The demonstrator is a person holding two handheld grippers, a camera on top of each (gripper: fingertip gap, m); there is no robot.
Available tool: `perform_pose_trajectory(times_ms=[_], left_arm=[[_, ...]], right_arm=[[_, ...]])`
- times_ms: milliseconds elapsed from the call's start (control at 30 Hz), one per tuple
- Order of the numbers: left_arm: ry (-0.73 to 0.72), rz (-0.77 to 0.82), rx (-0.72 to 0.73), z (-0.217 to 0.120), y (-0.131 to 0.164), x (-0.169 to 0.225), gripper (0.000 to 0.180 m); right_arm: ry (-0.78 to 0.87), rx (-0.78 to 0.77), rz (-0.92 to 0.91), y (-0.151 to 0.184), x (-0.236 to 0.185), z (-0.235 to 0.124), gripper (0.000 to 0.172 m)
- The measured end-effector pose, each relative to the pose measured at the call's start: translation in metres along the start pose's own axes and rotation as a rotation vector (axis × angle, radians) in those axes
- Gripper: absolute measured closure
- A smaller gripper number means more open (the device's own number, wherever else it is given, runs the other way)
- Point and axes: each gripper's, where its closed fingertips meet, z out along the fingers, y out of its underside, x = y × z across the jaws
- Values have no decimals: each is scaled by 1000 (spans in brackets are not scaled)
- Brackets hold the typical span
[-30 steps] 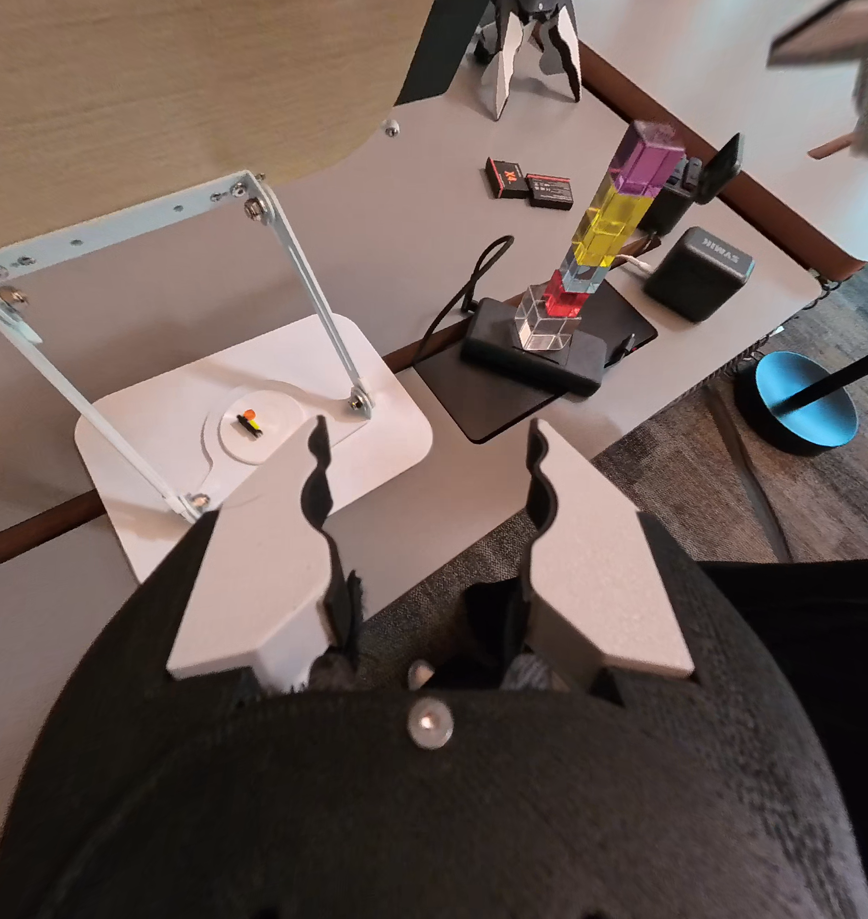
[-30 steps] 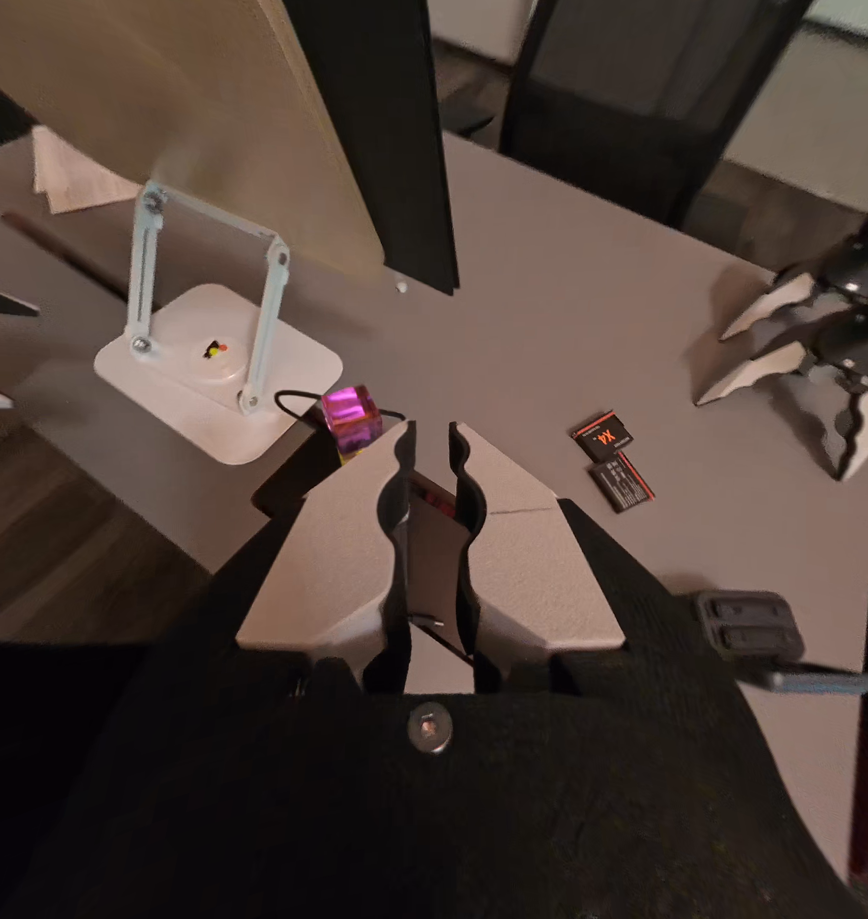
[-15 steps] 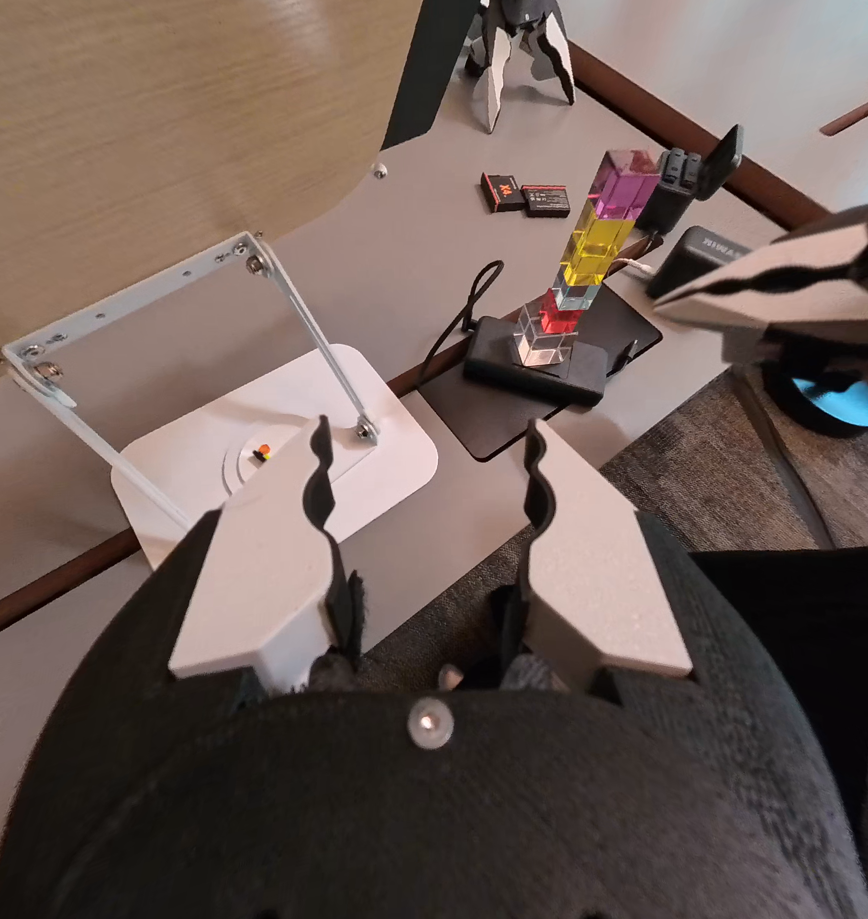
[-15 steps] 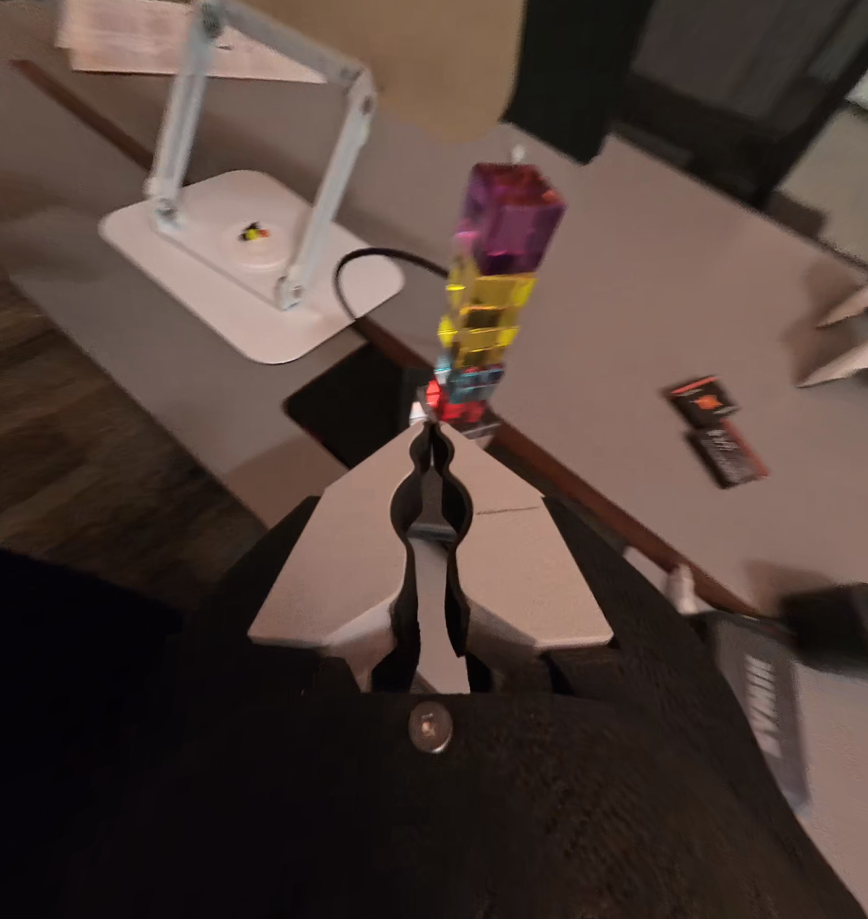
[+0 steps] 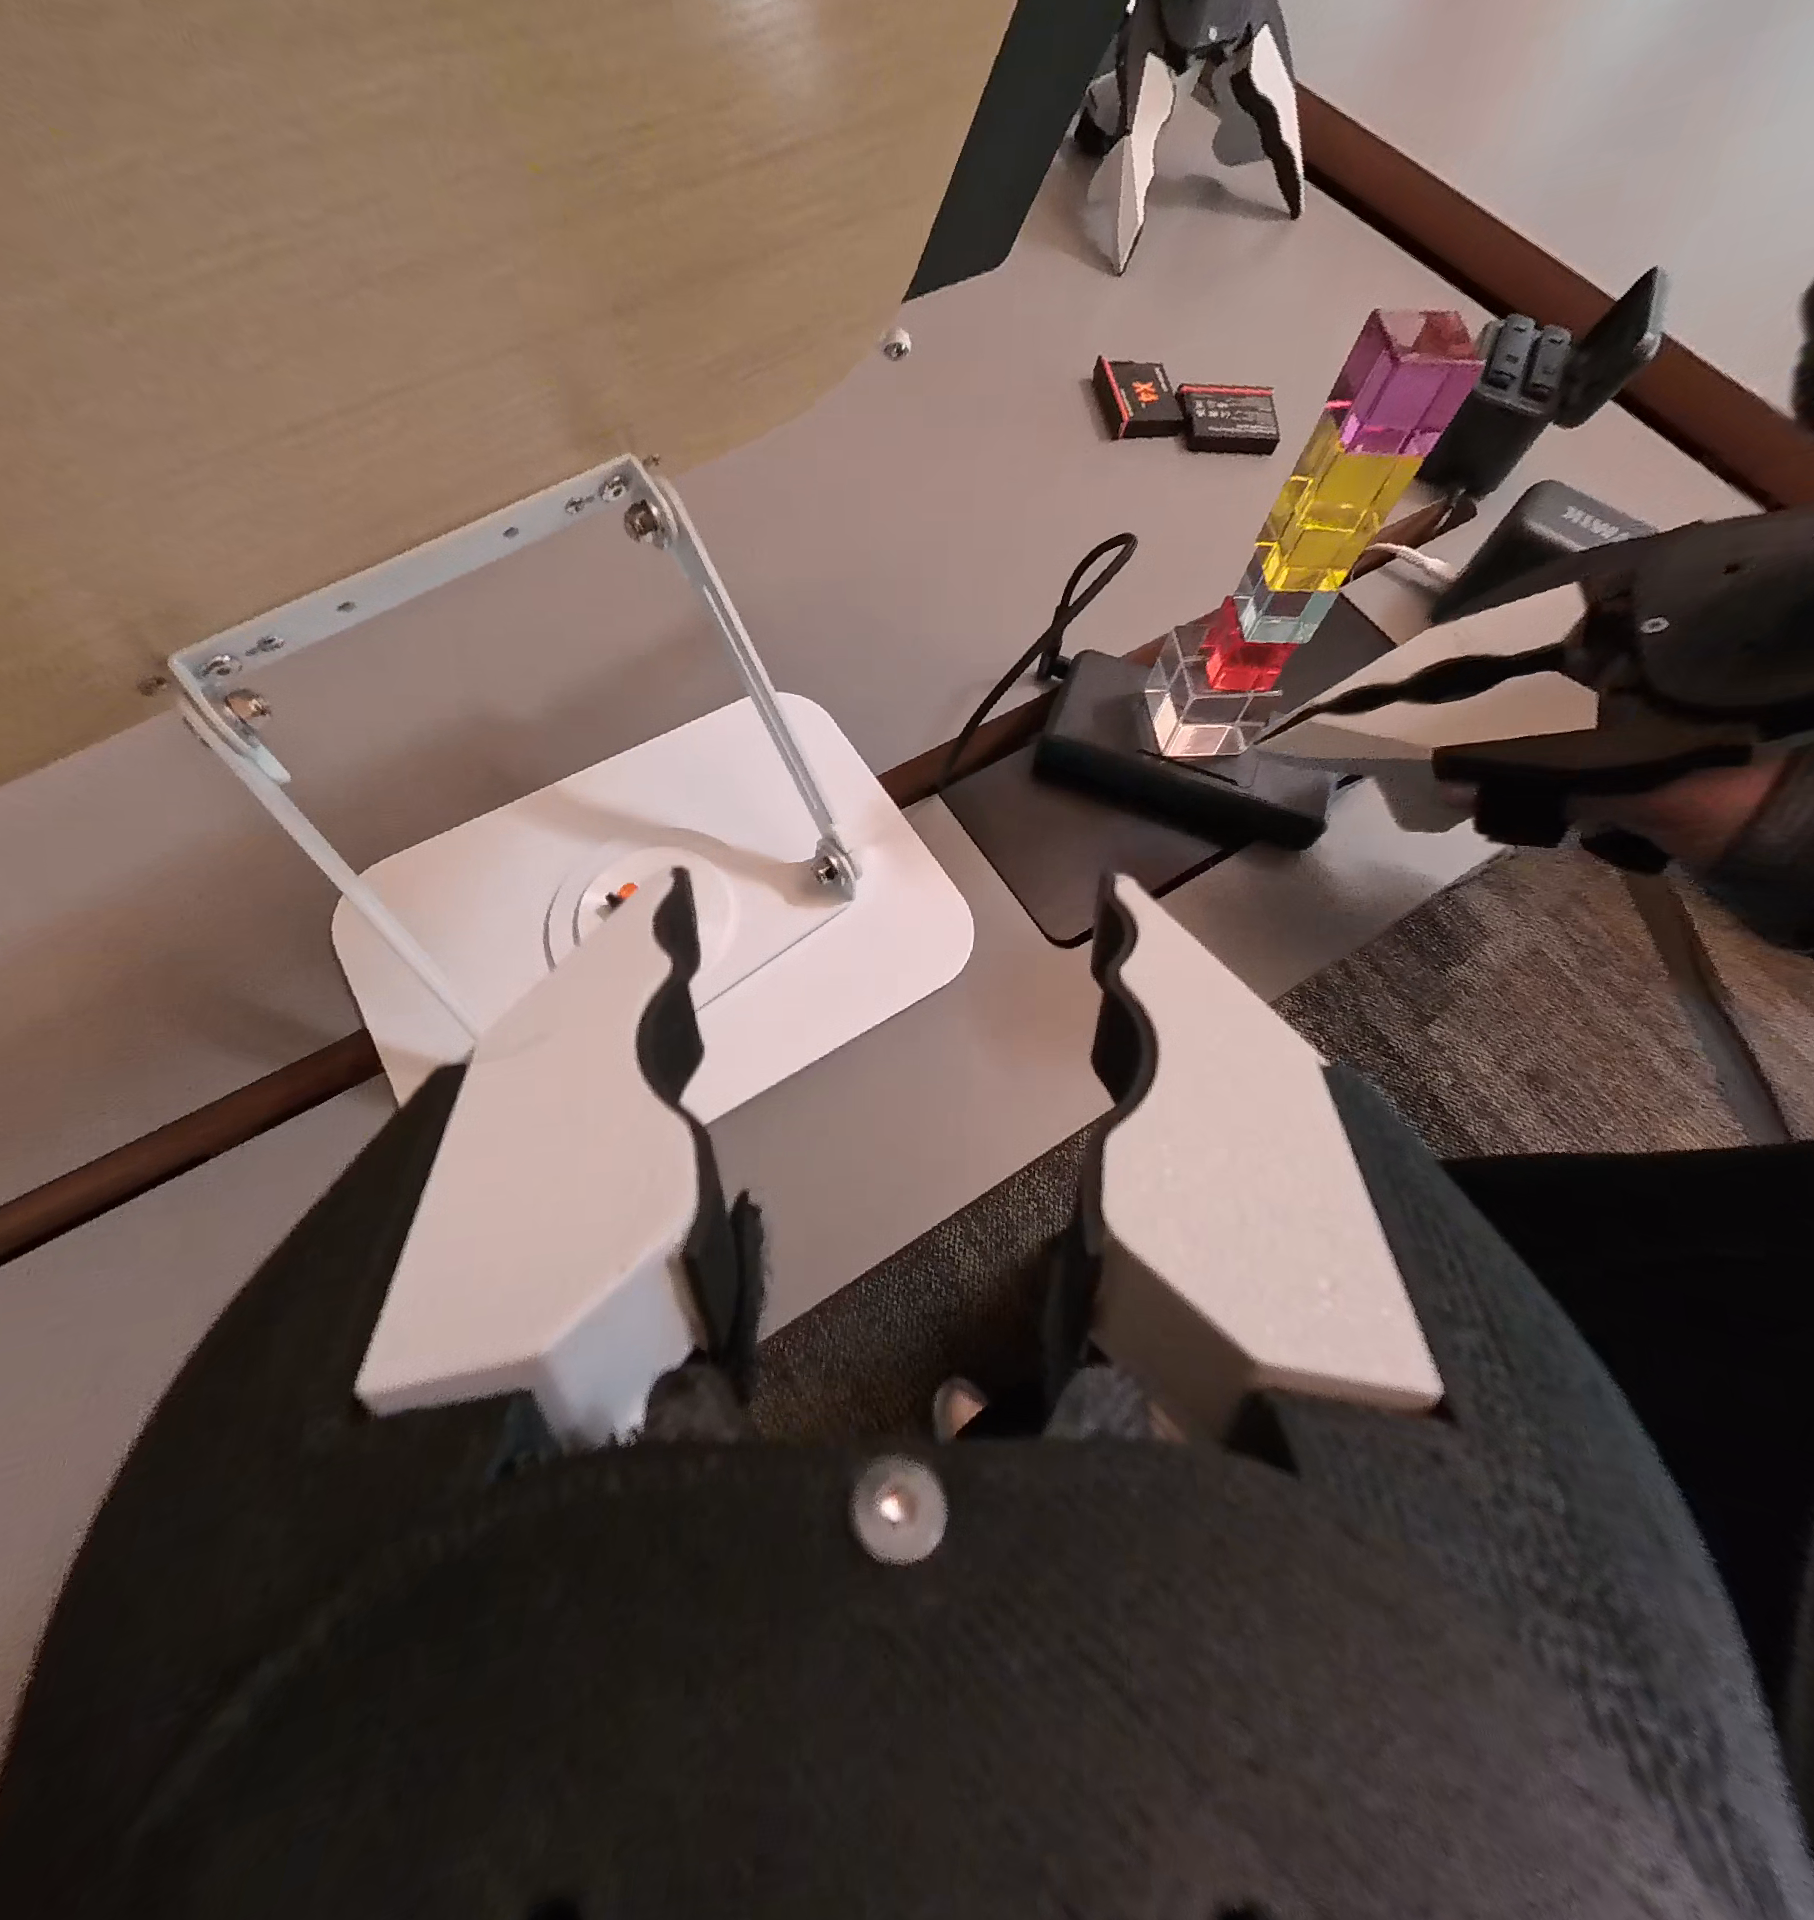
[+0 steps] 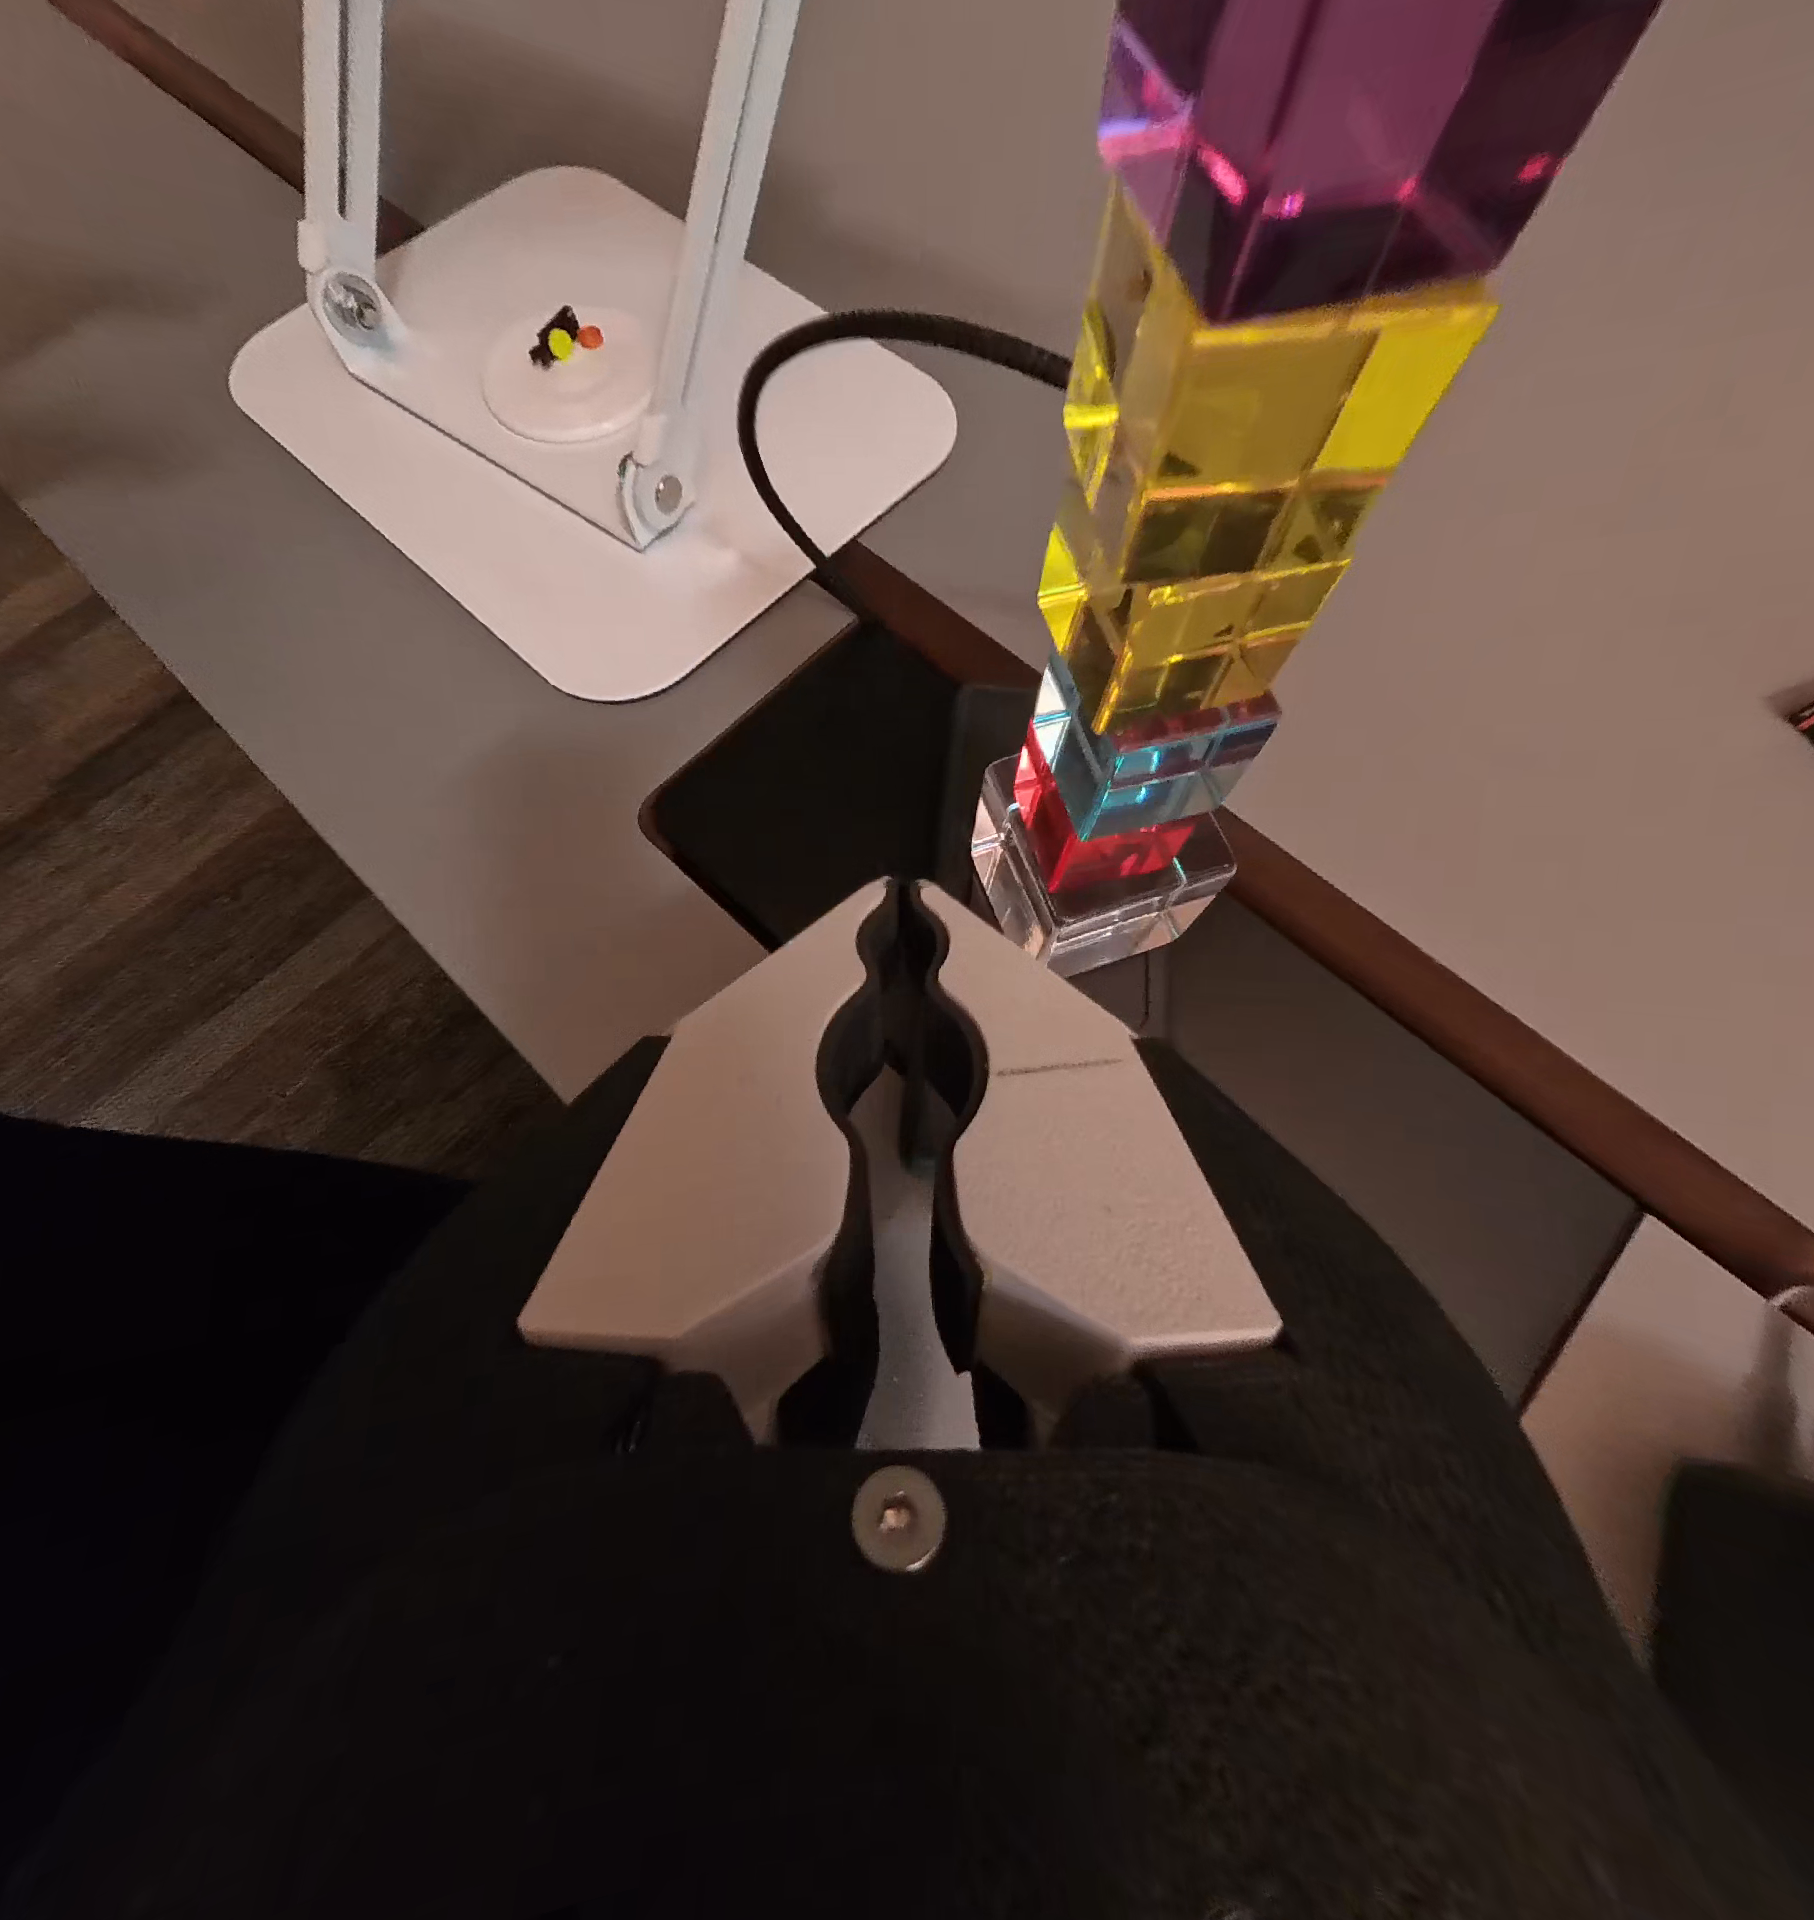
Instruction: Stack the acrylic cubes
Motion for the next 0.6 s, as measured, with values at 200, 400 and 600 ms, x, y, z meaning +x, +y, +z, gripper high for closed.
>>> perform_pose_trajectory(times_ms=[200, 400, 600], left_arm=[[-16, -12, -3, -1, 2, -3, 105], [-30, -25, 5, -3, 1, -7, 104], [-29, -32, 2, -2, 3, -6, 104]], right_arm=[[-15, 13, 29, -5, -2, 8, 172], [-8, 23, 41, -10, 4, 12, 172], [-6, 21, 62, -10, 9, 13, 172]])
